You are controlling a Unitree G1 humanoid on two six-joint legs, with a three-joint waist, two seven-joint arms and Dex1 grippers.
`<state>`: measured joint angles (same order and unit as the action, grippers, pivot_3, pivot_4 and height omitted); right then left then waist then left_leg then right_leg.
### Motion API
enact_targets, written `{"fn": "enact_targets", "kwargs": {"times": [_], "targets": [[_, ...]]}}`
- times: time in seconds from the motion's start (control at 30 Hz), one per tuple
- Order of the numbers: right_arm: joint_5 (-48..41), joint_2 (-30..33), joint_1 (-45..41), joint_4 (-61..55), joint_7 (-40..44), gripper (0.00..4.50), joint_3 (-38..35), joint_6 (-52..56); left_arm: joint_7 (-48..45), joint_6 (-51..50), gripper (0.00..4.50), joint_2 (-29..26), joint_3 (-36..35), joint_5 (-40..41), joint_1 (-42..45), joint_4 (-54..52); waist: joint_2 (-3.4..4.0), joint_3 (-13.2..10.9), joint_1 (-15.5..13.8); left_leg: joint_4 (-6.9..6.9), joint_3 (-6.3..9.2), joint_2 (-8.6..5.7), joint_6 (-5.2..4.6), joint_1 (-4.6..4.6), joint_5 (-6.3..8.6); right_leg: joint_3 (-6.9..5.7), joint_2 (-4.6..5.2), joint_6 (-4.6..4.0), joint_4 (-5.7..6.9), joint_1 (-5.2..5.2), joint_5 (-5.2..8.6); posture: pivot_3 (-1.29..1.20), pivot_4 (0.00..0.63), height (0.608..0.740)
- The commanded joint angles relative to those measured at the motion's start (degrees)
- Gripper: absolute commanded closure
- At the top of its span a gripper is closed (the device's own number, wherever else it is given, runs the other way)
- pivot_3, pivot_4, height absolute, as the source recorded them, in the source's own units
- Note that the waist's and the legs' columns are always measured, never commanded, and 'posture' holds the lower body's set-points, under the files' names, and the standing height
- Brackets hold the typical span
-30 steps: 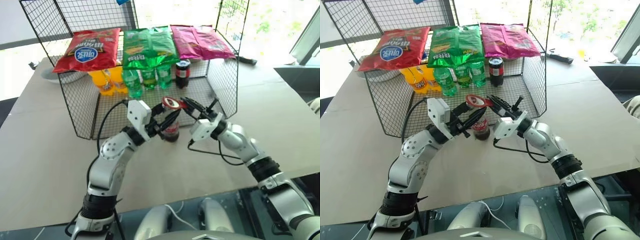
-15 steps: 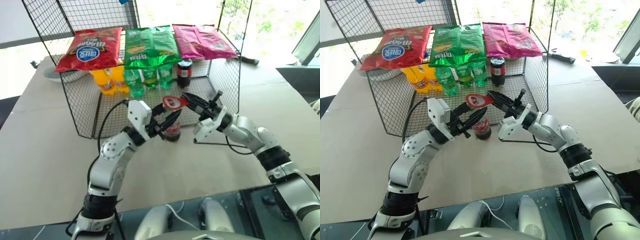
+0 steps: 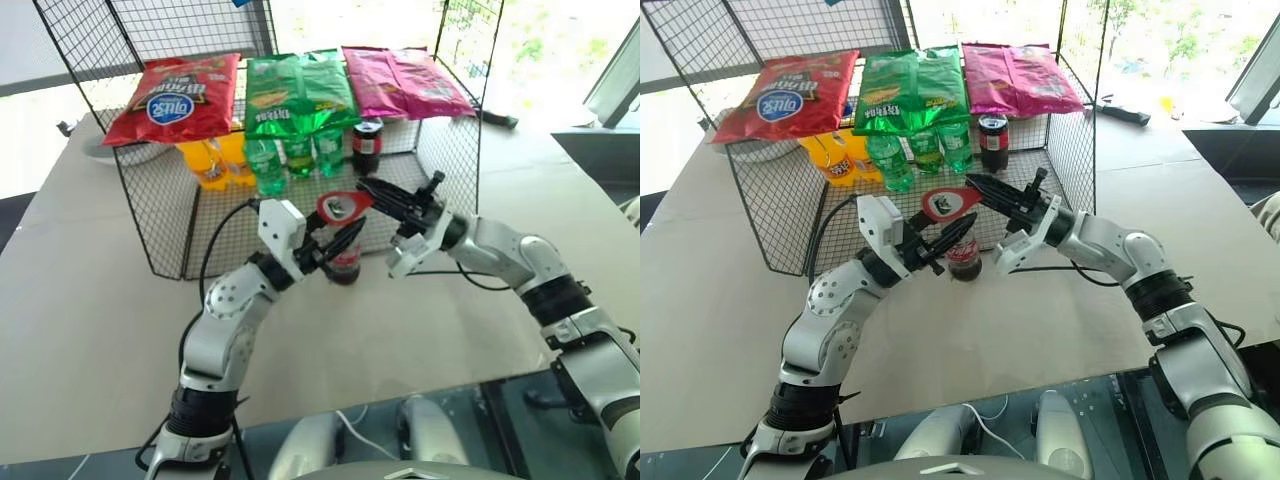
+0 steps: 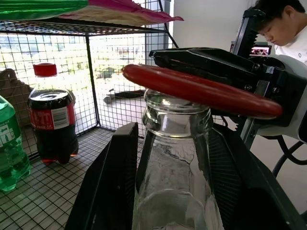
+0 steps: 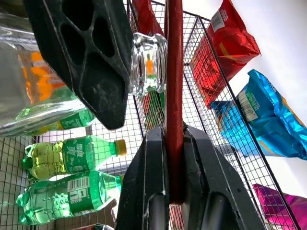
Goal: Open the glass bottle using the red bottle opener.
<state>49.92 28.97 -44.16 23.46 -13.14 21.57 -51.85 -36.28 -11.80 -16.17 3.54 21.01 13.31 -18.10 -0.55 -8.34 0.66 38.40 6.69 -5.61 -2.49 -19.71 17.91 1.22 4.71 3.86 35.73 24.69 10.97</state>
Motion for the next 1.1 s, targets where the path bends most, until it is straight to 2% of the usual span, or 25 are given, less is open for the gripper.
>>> {"fn": "enact_targets", "kwargs": {"times": [0.03, 0.2, 0.53, 0.63, 0.7, 0.73, 0.8, 0.83, 0.87, 1.1], "targets": [[-0.7, 0.2, -0.4, -1.0, -1.7, 4.50, -1.1, 0.0, -0.6, -0.5, 2.91, -0.2, 1.5, -0.3, -0.5, 0.7, -0.01, 0.0, 0.0, -0.01, 0.00, 0.00, 0.00, 0.00, 0.00, 0.00, 0.00, 0.00, -0.01, 0.00, 0.00, 0.00, 0.150, 0.740], [-6.4, -1.4, 1.2, -1.0, -2.4, 4.50, -3.3, 0.7, -0.8, -0.6, 2.91, -0.7, 0.9, 0.1, -0.6, 0.6, -0.01, 0.0, 0.0, 0.00, 0.00, 0.00, 0.00, -0.01, 0.00, 0.00, 0.00, 0.00, -0.01, 0.00, 0.00, 0.00, 0.150, 0.740], [-27.1, -7.2, 6.9, 0.2, 9.6, 4.50, -6.6, 8.2, -0.5, -0.4, 2.91, -1.1, 0.2, 0.7, -1.1, -0.8, -0.01, 0.0, 0.1, -0.02, 0.01, 0.02, 0.00, -0.02, 0.00, 0.01, -0.01, 0.00, -0.03, 0.01, 0.00, 0.00, 0.150, 0.740], [-30.8, -8.9, 8.1, -0.1, 12.6, 4.50, -7.4, 10.7, -0.6, -0.6, 2.91, -1.1, 0.1, 0.9, -1.1, -0.9, 0.00, 0.0, 0.1, -0.03, 0.01, 0.04, 0.00, -0.02, 0.00, 0.00, -0.01, 0.00, -0.03, 0.02, 0.00, 0.00, 0.150, 0.740], [-31.8, -9.6, 8.6, -0.7, 13.9, 4.50, -7.5, 11.4, -0.8, -0.8, 1.93, -1.2, 0.1, 1.2, -1.2, -1.3, 0.01, 0.0, 0.1, -0.03, 0.01, 0.04, 0.00, -0.02, 0.00, 0.01, -0.01, 0.00, -0.03, 0.02, 0.00, 0.00, 0.150, 0.740], [-32.0, -9.7, 8.8, -0.9, 14.4, 4.50, -7.6, 11.6, -0.8, -0.9, 1.62, -1.2, 0.1, 1.3, -1.3, -1.4, 0.01, -0.1, 0.1, -0.03, 0.01, 0.03, 0.00, -0.03, 0.00, 0.01, -0.01, 0.00, -0.03, 0.04, 0.00, 0.00, 0.150, 0.740], [-32.3, -10.0, 9.1, -1.2, 15.2, 4.50, -7.8, 11.9, -0.7, -0.8, 0.54, -1.2, 0.0, 1.2, -1.3, -1.6, 0.00, -0.1, 0.1, -0.05, 0.01, 0.03, 0.00, -0.07, 0.00, 0.00, -0.02, 0.00, -0.03, 0.09, 0.00, 0.00, 0.150, 0.740], [-32.4, -10.2, 9.2, -1.3, 15.6, 4.50, -7.9, 12.0, -0.5, -0.7, 0.17, -1.1, 0.0, 1.1, -1.3, -1.6, 0.00, -0.1, 0.1, -0.05, 0.02, 0.03, 0.00, -0.09, 0.00, 0.00, -0.02, 0.00, -0.03, 0.11, 0.00, 0.00, 0.150, 0.740], [-32.4, -10.3, 9.2, -1.3, 15.9, 4.50, -8.0, 12.1, -0.4, -0.6, 0.03, -1.0, -0.2, 1.1, -1.3, -1.6, 0.00, -0.1, 0.1, -0.06, 0.02, 0.03, 0.00, -0.10, 0.00, -0.01, -0.02, 0.00, -0.03, 0.13, 0.00, 0.00, 0.150, 0.740], [-34.9, -11.0, 10.4, -2.2, 17.9, 4.50, -9.6, 14.9, -0.9, -0.9, 0.03, -1.7, -0.6, 2.0, -2.8, -2.9, 0.00, -0.1, 0.1, -0.08, 0.01, 0.03, 0.00, -0.11, 0.00, 0.00, -0.01, 0.00, -0.05, 0.14, 0.00, 0.00, 0.150, 0.740]]}}
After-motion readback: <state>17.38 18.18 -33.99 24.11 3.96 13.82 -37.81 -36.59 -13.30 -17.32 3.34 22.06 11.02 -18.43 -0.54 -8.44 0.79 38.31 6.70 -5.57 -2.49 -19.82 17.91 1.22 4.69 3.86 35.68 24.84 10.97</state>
